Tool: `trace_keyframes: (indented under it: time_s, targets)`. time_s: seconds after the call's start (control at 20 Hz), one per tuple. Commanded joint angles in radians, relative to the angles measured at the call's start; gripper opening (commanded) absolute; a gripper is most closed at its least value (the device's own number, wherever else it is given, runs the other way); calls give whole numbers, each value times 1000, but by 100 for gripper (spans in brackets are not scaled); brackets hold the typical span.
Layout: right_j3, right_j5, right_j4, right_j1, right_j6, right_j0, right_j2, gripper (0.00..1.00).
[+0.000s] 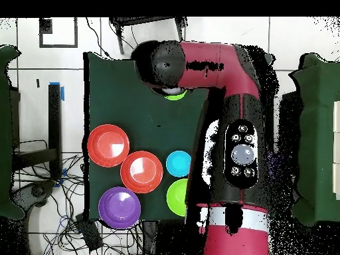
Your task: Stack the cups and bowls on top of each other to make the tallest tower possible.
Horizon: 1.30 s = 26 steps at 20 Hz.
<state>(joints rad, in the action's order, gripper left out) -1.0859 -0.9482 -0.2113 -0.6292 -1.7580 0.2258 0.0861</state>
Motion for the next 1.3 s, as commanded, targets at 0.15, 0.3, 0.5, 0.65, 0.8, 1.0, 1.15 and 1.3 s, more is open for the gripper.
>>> trace_keyframes:
  time_s: [0.15,0.3,0.5,0.65,0.8,1.0,1.15,1.3]
  targets:
    - [-179,96,-77,0,228,12,121,0]
    - [-187,115,-78,3,213,12,127,0]
    - [-192,126,-85,7,191,4,124,0]
    - [-215,145,-90,1,174,4,120,0]
    - [-220,153,-86,4,166,9,129,0]
    - [-220,163,-84,11,156,13,139,0]
    - [-223,182,-88,18,142,14,139,0]
    - [-234,192,-87,21,143,19,145,0]
